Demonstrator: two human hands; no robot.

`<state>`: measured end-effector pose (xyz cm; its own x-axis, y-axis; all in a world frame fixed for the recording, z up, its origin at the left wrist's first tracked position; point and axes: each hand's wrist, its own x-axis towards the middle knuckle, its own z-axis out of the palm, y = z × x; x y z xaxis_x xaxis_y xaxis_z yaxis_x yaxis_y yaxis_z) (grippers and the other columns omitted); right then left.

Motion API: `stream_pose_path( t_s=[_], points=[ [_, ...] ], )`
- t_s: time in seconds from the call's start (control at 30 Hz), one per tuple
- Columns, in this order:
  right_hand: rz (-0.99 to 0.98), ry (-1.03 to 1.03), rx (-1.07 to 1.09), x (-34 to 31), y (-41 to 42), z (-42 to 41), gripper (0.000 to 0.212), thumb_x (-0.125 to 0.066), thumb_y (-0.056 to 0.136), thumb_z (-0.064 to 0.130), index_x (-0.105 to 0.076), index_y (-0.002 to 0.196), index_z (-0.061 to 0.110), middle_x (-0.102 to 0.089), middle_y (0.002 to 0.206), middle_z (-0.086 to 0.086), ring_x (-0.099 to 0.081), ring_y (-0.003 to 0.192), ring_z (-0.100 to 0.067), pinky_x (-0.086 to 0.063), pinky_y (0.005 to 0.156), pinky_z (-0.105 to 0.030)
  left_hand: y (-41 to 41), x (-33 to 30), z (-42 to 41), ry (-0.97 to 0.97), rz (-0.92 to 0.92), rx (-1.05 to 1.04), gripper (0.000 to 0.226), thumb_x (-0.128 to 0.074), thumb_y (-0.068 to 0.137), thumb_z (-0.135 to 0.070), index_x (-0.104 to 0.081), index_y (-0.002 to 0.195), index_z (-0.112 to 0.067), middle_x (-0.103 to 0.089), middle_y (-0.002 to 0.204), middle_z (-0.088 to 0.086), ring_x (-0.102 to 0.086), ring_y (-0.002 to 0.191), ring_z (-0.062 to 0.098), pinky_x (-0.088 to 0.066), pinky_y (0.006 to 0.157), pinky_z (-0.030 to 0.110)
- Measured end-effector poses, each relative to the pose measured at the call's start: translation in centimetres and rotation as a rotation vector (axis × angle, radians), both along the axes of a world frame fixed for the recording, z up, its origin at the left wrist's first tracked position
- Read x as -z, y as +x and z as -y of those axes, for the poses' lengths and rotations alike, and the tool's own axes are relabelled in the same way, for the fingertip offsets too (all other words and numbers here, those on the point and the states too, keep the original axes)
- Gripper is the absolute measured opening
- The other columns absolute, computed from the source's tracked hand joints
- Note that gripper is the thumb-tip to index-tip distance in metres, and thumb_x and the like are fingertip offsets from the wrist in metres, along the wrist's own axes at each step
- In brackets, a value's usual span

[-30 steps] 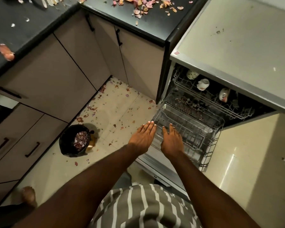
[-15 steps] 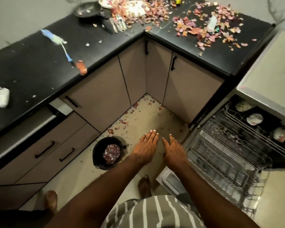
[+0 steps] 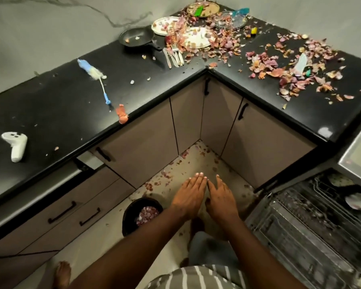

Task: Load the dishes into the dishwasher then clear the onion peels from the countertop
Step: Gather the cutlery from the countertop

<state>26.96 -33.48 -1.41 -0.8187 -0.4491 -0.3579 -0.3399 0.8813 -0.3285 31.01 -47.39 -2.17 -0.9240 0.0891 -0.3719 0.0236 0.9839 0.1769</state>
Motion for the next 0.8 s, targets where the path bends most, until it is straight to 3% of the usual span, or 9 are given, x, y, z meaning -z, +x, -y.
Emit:
stream_pose_path(
  t_s=[0.1, 0.23, 0.4, 0.53, 0.8],
  points=[
    [-0.011, -0.021, 0.032, 0.4, -4.4, 1.1, 0.075, -0.056, 0.103, 0.039, -0.015, 0.165, 0.027, -0.005, 0.173, -0.014, -0.013, 0.159, -0.03, -0.023, 0.128, -0.043, -4.3, 0.2, 1.0, 0.022, -0.026, 0.025, 0.095, -0.057, 0.103, -0.03, 0.014, 0.163, -0.011, 0.031, 0.16, 0.003, 0.024, 0.154, 0.02, 0.011, 0.126, 0.039],
    [-0.036, 0.011, 0.013, -0.3, -11.5, 1.9, 0.077, -0.058, 0.101, 0.032, -0.015, 0.165, 0.028, -0.005, 0.173, -0.013, -0.014, 0.159, -0.03, -0.021, 0.128, -0.044, -11.2, 0.2, 2.7, 0.033, -0.112, 0.012, 0.079, -0.043, 0.104, -0.012, 0.009, 0.164, -0.012, 0.017, 0.171, 0.008, 0.015, 0.159, 0.023, 0.009, 0.126, 0.039],
    [-0.107, -0.023, 0.014, -2.2, -21.1, 3.7, 0.07, -0.059, 0.096, 0.029, -0.034, 0.161, 0.023, -0.023, 0.169, -0.017, -0.033, 0.152, -0.033, -0.035, 0.12, -0.043, -20.6, -1.5, 4.7, 0.097, -0.221, -0.066, 0.08, -0.045, 0.101, -0.006, 0.003, 0.165, -0.011, 0.007, 0.174, 0.009, 0.007, 0.16, 0.022, -0.002, 0.13, 0.039],
    [-0.129, -0.06, 0.048, -2.5, -26.2, 5.7, 0.065, -0.061, 0.094, 0.027, -0.044, 0.156, 0.019, -0.031, 0.165, -0.021, -0.04, 0.147, -0.038, -0.039, 0.117, -0.046, -26.2, -3.1, 6.9, 0.195, -0.223, -0.183, 0.075, -0.045, 0.101, -0.011, -0.006, 0.166, -0.011, -0.002, 0.174, 0.008, -0.001, 0.161, 0.021, -0.01, 0.129, 0.039],
    [-0.202, -0.174, -0.009, -3.8, -35.0, 10.1, 0.064, -0.068, 0.093, 0.028, -0.048, 0.153, 0.02, -0.036, 0.164, -0.017, -0.041, 0.146, -0.035, -0.041, 0.117, -0.046, -37.7, -6.0, 14.2, 0.182, -0.373, -0.339, 0.071, -0.055, 0.1, -0.021, -0.024, 0.162, -0.006, -0.031, 0.166, 0.013, -0.027, 0.154, 0.027, -0.025, 0.126, 0.041]
  ],
)
